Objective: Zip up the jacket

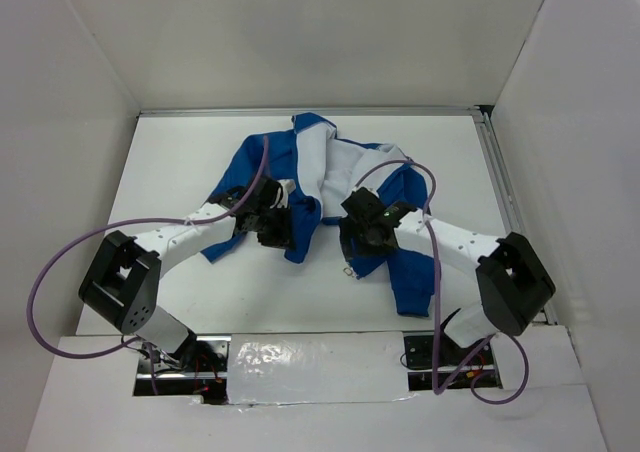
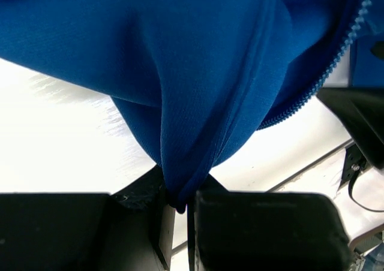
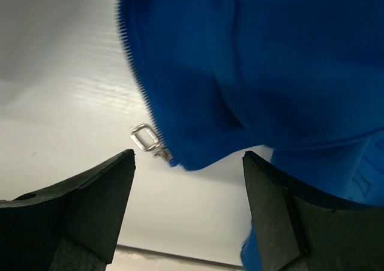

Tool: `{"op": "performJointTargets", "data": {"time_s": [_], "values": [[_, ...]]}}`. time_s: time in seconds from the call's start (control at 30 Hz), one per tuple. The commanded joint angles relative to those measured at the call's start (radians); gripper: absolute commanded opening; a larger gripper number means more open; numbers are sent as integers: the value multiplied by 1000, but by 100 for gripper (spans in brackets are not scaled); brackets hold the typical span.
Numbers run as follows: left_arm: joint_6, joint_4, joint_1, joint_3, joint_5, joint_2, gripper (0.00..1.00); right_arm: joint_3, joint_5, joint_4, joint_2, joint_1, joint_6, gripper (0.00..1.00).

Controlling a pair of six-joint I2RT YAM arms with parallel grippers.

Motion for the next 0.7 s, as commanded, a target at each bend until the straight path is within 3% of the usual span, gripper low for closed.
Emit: {"op": "performJointTargets", "data": {"time_s": [0.0,0.43,0.5,0.6,0.67], "values": [[38,58,-1,-14,48,-33,0,24,5,0,50,-45,-54,79],[40,59,-13,-20,53,-36,0,-42,-147,112,188,-53,-104,71],[34,43,-16,-3,48,-36,0,-34,-135,110,223,-53,-90,63],[38,20,-22,34,47,-29,0,-22,-150,121,263,-56,-78,39],[41,4,-27,77,42,-21,0,-22,-165,138,262,-65,-77,12]]}}
